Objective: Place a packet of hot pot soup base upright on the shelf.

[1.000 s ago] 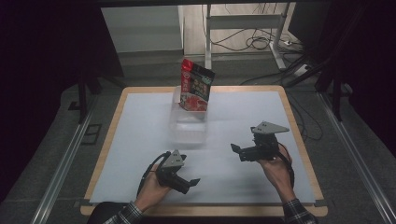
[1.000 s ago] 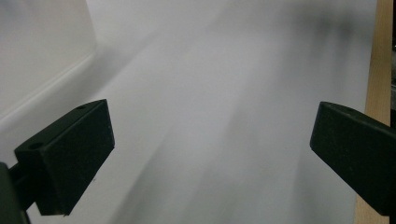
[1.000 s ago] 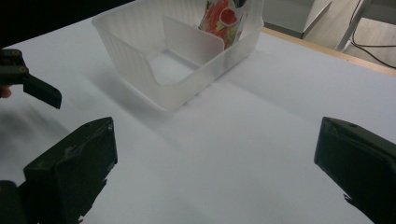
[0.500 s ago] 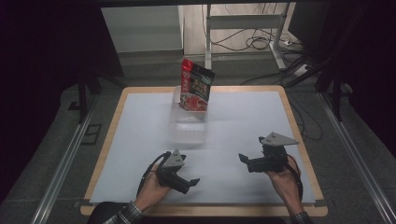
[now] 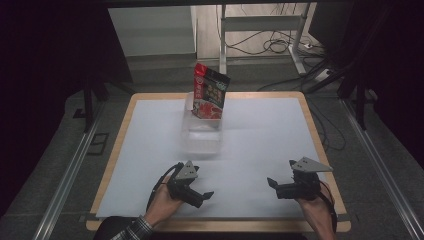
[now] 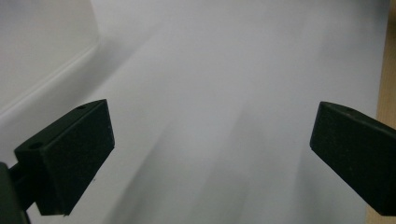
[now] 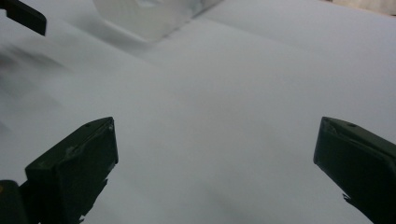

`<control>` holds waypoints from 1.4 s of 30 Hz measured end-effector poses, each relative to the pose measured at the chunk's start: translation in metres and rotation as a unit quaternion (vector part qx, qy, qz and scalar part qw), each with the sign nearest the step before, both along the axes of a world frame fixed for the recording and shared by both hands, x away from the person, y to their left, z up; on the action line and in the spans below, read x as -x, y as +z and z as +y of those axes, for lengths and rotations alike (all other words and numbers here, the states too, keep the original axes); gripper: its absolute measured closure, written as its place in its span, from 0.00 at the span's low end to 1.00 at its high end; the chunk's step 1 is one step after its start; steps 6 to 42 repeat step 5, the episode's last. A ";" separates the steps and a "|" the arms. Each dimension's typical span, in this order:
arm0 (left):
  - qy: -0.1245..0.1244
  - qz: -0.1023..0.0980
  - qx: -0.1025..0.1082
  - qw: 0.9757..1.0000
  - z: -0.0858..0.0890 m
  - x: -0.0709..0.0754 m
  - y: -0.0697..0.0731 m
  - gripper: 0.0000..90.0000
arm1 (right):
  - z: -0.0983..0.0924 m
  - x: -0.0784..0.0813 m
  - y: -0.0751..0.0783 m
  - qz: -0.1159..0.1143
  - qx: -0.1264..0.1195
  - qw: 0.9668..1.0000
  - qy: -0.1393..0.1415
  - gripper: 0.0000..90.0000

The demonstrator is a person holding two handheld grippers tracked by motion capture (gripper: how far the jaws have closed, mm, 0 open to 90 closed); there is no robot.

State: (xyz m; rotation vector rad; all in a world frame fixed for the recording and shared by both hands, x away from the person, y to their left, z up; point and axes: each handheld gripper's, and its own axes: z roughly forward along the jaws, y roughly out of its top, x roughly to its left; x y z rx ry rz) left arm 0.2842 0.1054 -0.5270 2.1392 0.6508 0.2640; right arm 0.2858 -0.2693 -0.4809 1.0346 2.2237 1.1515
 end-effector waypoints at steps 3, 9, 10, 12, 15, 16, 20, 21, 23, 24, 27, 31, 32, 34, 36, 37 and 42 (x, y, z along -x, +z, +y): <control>0.001 0.000 -0.002 1.000 0.000 0.000 0.000 0.00 | -0.005 0.001 -0.003 0.010 0.001 1.000 -0.006 0.00; 0.001 -0.001 -0.006 1.000 -0.001 -0.001 0.000 0.00 | -0.007 -0.001 -0.004 0.013 -0.003 1.000 -0.012 0.00; 0.001 -0.001 -0.006 1.000 -0.001 -0.001 0.000 0.00 | -0.007 -0.001 -0.004 0.013 -0.003 1.000 -0.012 0.00; 0.001 -0.001 -0.006 1.000 -0.001 -0.001 0.000 0.00 | -0.007 -0.001 -0.004 0.013 -0.003 1.000 -0.012 0.00; 0.001 -0.001 -0.006 1.000 -0.001 -0.001 0.000 0.00 | -0.007 -0.001 -0.004 0.013 -0.003 1.000 -0.012 0.00; 0.001 -0.001 -0.006 1.000 -0.001 -0.001 0.000 0.00 | -0.007 -0.001 -0.004 0.013 -0.003 1.000 -0.012 0.00; 0.001 -0.001 -0.006 1.000 -0.001 -0.001 0.000 0.00 | -0.007 -0.001 -0.004 0.013 -0.003 1.000 -0.012 0.00; 0.001 -0.001 -0.006 1.000 -0.001 -0.001 0.000 0.00 | -0.007 -0.001 -0.004 0.013 -0.003 1.000 -0.012 0.00; 0.001 -0.001 -0.006 1.000 -0.001 -0.001 0.000 0.00 | -0.007 -0.001 -0.004 0.013 -0.003 1.000 -0.012 0.00; 0.001 -0.001 -0.006 1.000 -0.001 -0.001 0.000 0.00 | -0.007 -0.001 -0.004 0.013 -0.003 1.000 -0.012 0.00; 0.001 -0.001 -0.006 1.000 -0.001 -0.001 0.000 0.00 | -0.007 -0.001 -0.004 0.013 -0.003 1.000 -0.012 0.00; 0.001 -0.001 -0.006 1.000 -0.001 -0.001 0.000 0.00 | -0.007 -0.001 -0.004 0.013 -0.003 1.000 -0.012 0.00; 0.001 -0.001 -0.006 1.000 -0.001 -0.001 0.000 0.00 | -0.007 -0.001 -0.004 0.013 -0.003 1.000 -0.012 0.00; 0.001 -0.001 -0.006 1.000 -0.001 -0.001 0.000 0.00 | -0.007 -0.001 -0.004 0.013 -0.003 1.000 -0.012 0.00; 0.001 -0.001 -0.006 1.000 -0.001 -0.001 0.000 0.00 | -0.007 -0.001 -0.004 0.013 -0.003 1.000 -0.012 0.00; 0.001 -0.001 -0.006 1.000 -0.001 -0.001 0.000 0.00 | -0.007 -0.001 -0.004 0.013 -0.003 1.000 -0.012 0.00; 0.001 -0.001 -0.006 1.000 -0.001 -0.001 0.000 0.00 | -0.007 -0.001 -0.004 0.013 -0.003 1.000 -0.012 0.00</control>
